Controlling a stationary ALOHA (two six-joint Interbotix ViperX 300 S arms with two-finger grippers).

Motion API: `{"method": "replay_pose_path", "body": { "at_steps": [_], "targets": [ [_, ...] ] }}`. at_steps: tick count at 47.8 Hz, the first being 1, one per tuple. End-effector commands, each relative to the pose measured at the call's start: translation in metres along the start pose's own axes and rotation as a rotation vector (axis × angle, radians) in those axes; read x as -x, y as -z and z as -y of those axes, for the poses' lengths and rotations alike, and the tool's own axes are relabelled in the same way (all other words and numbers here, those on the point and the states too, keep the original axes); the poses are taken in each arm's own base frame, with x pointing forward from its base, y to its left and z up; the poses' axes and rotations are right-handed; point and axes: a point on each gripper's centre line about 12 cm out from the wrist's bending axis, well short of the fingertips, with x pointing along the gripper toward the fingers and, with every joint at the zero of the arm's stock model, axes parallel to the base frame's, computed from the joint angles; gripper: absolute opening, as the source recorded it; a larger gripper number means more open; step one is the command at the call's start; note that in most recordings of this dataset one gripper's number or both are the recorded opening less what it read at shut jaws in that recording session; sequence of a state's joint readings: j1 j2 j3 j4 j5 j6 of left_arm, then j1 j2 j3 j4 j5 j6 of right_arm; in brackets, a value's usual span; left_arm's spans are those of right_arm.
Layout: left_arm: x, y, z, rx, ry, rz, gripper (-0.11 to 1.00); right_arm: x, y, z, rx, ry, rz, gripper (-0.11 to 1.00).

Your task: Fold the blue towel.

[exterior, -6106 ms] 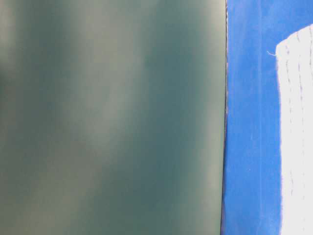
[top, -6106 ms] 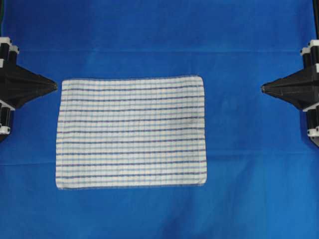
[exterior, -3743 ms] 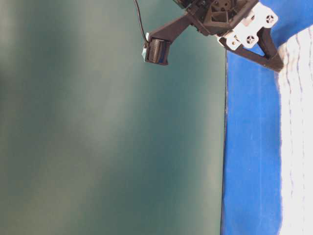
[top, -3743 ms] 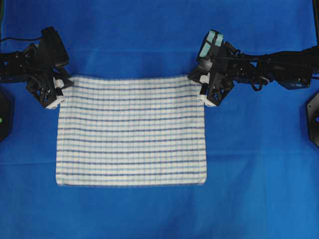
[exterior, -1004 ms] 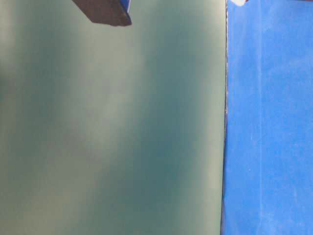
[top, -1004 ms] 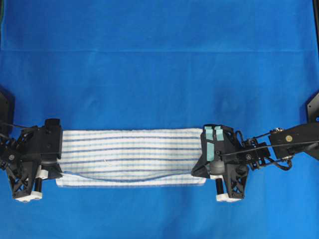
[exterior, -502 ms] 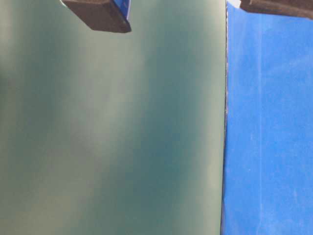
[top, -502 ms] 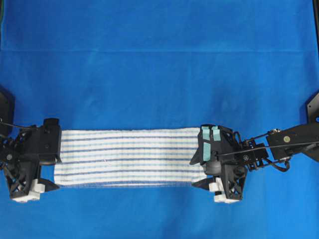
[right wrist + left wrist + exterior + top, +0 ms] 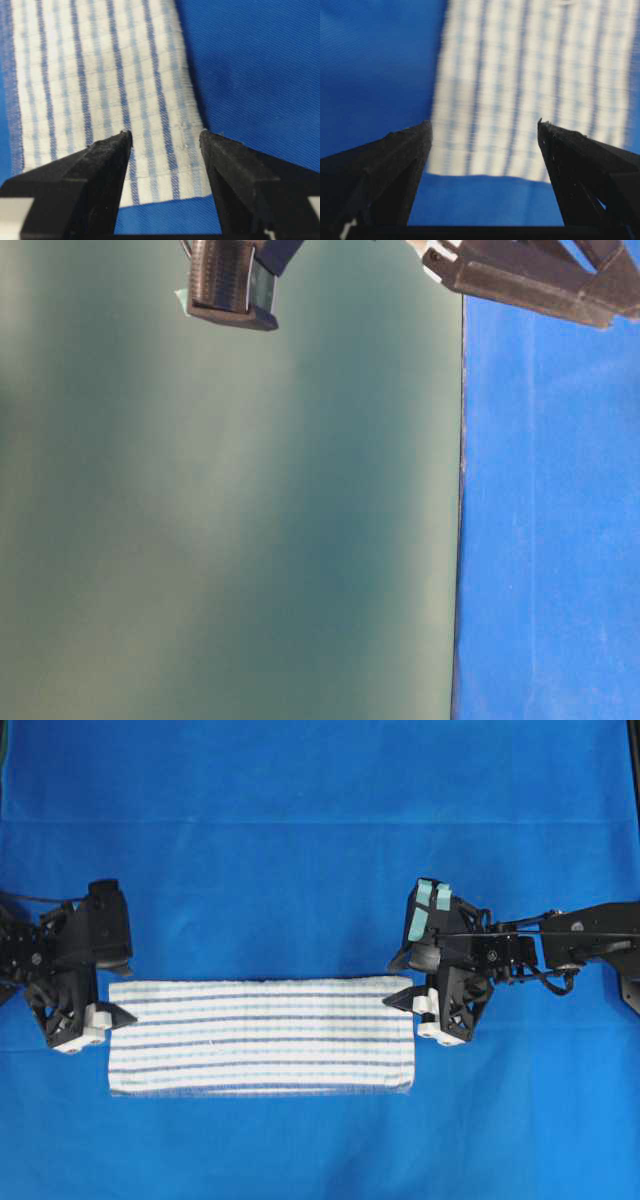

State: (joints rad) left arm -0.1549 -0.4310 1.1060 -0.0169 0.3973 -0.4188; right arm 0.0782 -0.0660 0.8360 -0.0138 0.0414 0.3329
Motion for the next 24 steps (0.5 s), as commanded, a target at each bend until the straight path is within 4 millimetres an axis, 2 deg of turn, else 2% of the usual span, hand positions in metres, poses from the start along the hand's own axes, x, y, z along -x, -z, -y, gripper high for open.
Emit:
{"method": "replay_pose_path", "body": {
  "at_steps": [1, 14, 24],
  "targets": [
    [0.0, -0.003, -0.002, 0.007, -0.004, 0.01, 0.8, 0.001, -0.005, -0.002, 0.005, -0.005, 0.016, 0.6],
    [-0.018, 0.01, -0.022, 0.056, -0.047, -0.019, 0.8, -0.018, 0.011, 0.009, -0.009, 0.027, -0.053, 0.6],
    [-0.028, 0.017, -0.025, 0.064, -0.06, -0.048, 0.79, -0.026, 0.017, 0.012, -0.025, 0.04, -0.081, 0.6]
  ]
}}
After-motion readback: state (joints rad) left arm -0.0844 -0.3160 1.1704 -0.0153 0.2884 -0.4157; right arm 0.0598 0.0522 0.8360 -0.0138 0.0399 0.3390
